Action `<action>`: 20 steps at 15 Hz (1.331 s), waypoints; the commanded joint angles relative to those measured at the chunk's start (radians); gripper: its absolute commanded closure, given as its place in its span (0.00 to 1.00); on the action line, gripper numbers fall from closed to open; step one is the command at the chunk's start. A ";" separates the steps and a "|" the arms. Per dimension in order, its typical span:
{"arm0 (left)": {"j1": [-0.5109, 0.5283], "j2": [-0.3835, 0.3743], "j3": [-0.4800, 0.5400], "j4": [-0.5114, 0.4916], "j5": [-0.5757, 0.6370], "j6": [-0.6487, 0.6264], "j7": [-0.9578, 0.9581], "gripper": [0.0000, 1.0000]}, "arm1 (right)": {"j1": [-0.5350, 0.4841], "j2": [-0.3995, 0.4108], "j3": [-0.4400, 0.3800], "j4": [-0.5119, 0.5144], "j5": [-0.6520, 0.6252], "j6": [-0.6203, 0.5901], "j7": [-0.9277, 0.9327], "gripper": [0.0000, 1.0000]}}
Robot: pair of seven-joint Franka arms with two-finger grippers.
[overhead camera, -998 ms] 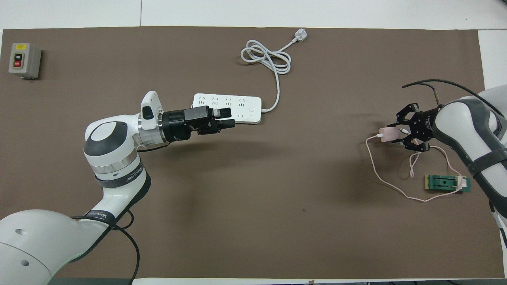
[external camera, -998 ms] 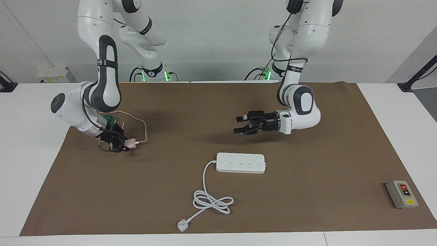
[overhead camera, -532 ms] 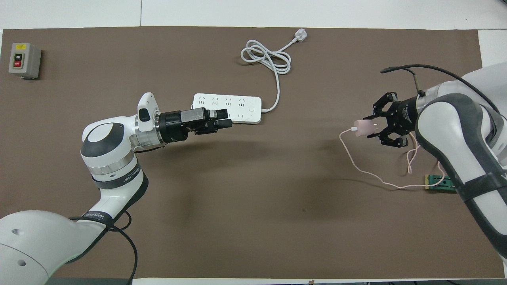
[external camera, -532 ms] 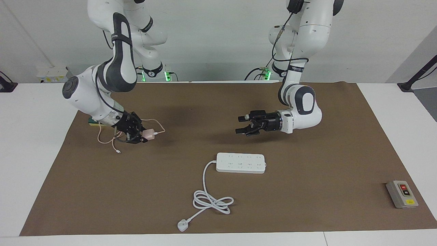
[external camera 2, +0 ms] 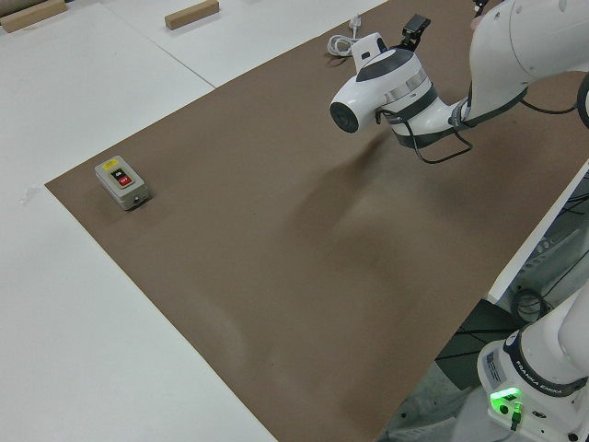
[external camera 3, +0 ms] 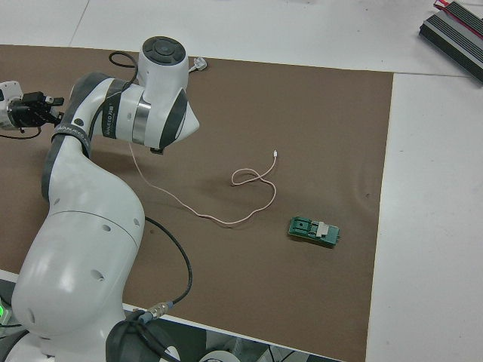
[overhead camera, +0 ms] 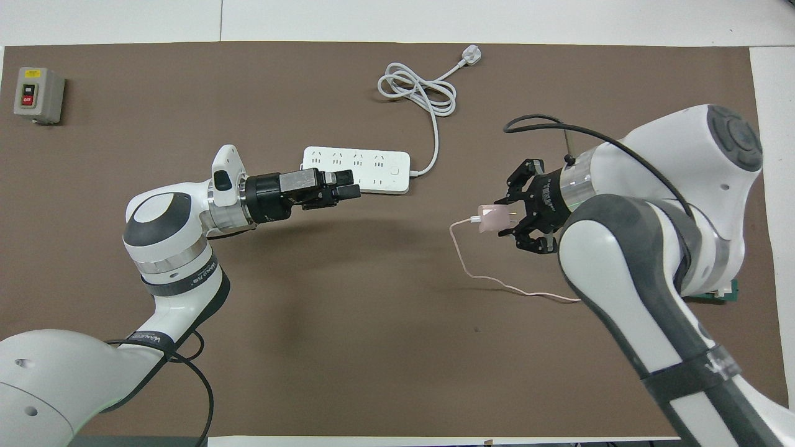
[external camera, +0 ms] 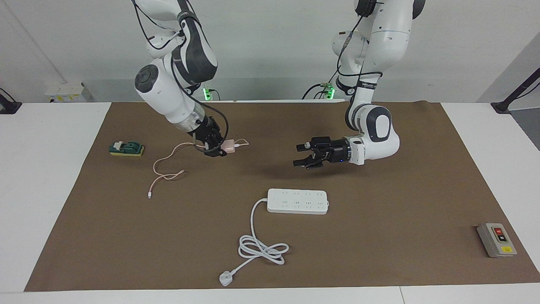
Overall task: Plug charger into power strip
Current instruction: 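Carry the pink charger with the right gripper toward the power strip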
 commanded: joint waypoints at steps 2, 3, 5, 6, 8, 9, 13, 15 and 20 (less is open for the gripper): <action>0.012 -0.032 -0.003 -0.043 -0.010 -0.002 0.028 0.00 | 0.092 -0.008 -0.004 0.007 0.012 0.042 0.069 1.00; 0.012 -0.032 -0.001 -0.043 -0.008 -0.002 0.029 0.00 | 0.114 -0.008 -0.004 0.007 0.012 0.052 0.076 1.00; 0.013 -0.032 -0.001 -0.044 -0.001 -0.002 0.040 0.00 | 0.152 -0.004 -0.006 0.007 0.006 0.099 0.089 1.00; 0.016 -0.033 -0.001 -0.046 0.006 -0.002 0.043 0.00 | 0.157 0.002 -0.006 0.008 -0.002 0.106 0.089 1.00; 0.017 -0.041 -0.001 -0.072 0.007 0.000 0.054 0.00 | 0.159 0.033 -0.006 0.045 -0.013 0.106 0.089 1.00; 0.015 -0.044 -0.003 -0.086 0.007 0.005 0.083 0.00 | 0.159 0.054 -0.006 0.078 -0.022 0.101 0.089 1.00; 0.013 -0.056 -0.003 -0.120 0.007 0.009 0.121 0.00 | 0.140 0.168 -0.006 0.229 -0.024 0.093 0.096 1.00; 0.012 -0.056 -0.003 -0.120 0.007 0.015 0.121 0.00 | 0.143 0.203 -0.007 0.255 -0.019 0.101 0.099 1.00; 0.006 -0.056 -0.003 -0.120 0.007 0.028 0.118 0.00 | 0.178 0.286 -0.006 0.321 -0.016 0.113 0.136 1.00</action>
